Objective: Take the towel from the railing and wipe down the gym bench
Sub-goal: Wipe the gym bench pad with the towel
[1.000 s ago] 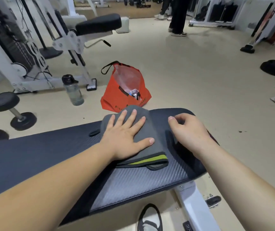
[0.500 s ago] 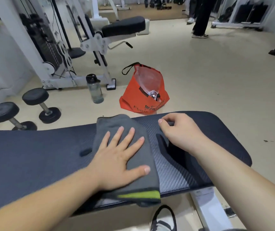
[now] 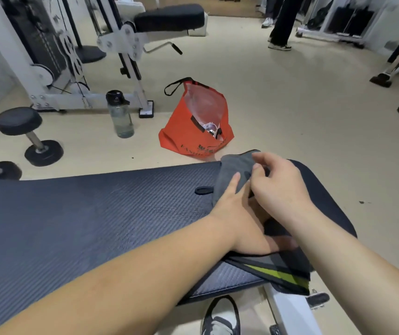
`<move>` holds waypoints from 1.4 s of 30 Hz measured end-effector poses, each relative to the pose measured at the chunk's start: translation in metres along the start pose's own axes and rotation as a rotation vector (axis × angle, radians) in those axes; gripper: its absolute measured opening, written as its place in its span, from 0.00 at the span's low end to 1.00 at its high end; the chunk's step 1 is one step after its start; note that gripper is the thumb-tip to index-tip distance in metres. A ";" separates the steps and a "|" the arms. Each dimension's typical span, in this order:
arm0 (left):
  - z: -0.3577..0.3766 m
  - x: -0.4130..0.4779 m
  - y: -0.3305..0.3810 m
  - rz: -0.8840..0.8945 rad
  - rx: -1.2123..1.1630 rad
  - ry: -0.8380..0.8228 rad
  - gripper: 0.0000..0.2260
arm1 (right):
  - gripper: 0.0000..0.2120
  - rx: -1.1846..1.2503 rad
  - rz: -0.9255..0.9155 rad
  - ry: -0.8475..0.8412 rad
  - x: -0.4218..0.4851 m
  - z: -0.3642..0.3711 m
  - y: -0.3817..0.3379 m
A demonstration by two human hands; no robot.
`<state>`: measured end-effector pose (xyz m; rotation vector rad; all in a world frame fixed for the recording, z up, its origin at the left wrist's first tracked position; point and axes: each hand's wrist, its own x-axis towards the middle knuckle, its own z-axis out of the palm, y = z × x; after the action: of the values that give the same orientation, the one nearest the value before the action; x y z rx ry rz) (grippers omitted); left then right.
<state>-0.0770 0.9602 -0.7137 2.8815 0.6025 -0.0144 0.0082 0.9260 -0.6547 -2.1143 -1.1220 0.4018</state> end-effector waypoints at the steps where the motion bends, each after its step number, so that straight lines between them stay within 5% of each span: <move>1: -0.002 0.001 -0.006 0.001 -0.005 0.009 0.46 | 0.17 -0.012 0.001 -0.003 0.000 0.003 -0.002; 7: -0.022 -0.042 -0.093 -0.268 0.001 -0.031 0.43 | 0.19 -0.032 -0.001 -0.094 -0.004 0.034 -0.037; 18: -0.057 -0.285 -0.283 -0.804 0.072 -0.017 0.40 | 0.13 -0.160 -0.286 -0.444 -0.046 0.169 -0.165; 27: -0.058 -0.244 -0.289 -0.828 0.026 -0.027 0.24 | 0.13 -0.229 -0.374 -0.424 -0.046 0.211 -0.194; 33: -0.058 -0.182 -0.239 -0.605 -0.023 -0.084 0.22 | 0.19 -0.215 -0.303 -0.339 -0.038 0.203 -0.197; 42: -0.064 -0.275 -0.309 -0.585 -0.040 0.010 0.23 | 0.17 -0.152 -0.374 -0.359 -0.055 0.233 -0.222</move>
<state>-0.4542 1.1406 -0.6963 2.5604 1.3989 -0.0715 -0.2860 1.0677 -0.6660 -1.9429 -1.7677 0.5424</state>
